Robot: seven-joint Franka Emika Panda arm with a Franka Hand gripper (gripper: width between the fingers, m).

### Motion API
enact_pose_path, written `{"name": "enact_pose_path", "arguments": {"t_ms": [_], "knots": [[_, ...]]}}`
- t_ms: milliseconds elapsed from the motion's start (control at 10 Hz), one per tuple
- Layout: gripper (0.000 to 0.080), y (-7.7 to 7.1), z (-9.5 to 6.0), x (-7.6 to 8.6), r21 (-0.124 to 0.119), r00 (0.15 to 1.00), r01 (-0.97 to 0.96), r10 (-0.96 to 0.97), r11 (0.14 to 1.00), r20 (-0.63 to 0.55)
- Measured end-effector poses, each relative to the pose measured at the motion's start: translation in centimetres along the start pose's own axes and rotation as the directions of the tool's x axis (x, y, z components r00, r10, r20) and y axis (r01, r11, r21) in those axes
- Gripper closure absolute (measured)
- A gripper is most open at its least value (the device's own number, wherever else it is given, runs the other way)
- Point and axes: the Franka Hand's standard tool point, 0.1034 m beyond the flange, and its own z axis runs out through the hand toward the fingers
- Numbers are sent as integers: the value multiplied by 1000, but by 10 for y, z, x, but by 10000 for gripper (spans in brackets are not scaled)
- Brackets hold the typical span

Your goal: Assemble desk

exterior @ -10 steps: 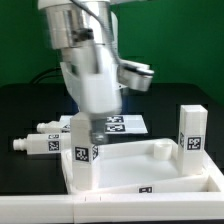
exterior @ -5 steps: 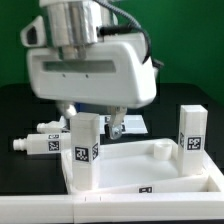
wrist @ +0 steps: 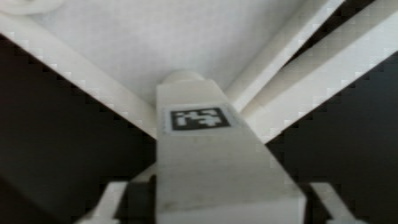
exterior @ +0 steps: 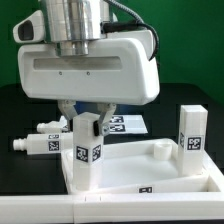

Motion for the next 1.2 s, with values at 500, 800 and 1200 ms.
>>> {"name": "enact_pose_path", "arguments": {"t_ms": [500,800,1200], "knots": [[509,0,2,-1,3,598,-801,799,599,59],[509,-1,2,-2,-7,467,-884,882,468,60],[509,0,1,2,-26,-82,-996,992,-80,91]]}}
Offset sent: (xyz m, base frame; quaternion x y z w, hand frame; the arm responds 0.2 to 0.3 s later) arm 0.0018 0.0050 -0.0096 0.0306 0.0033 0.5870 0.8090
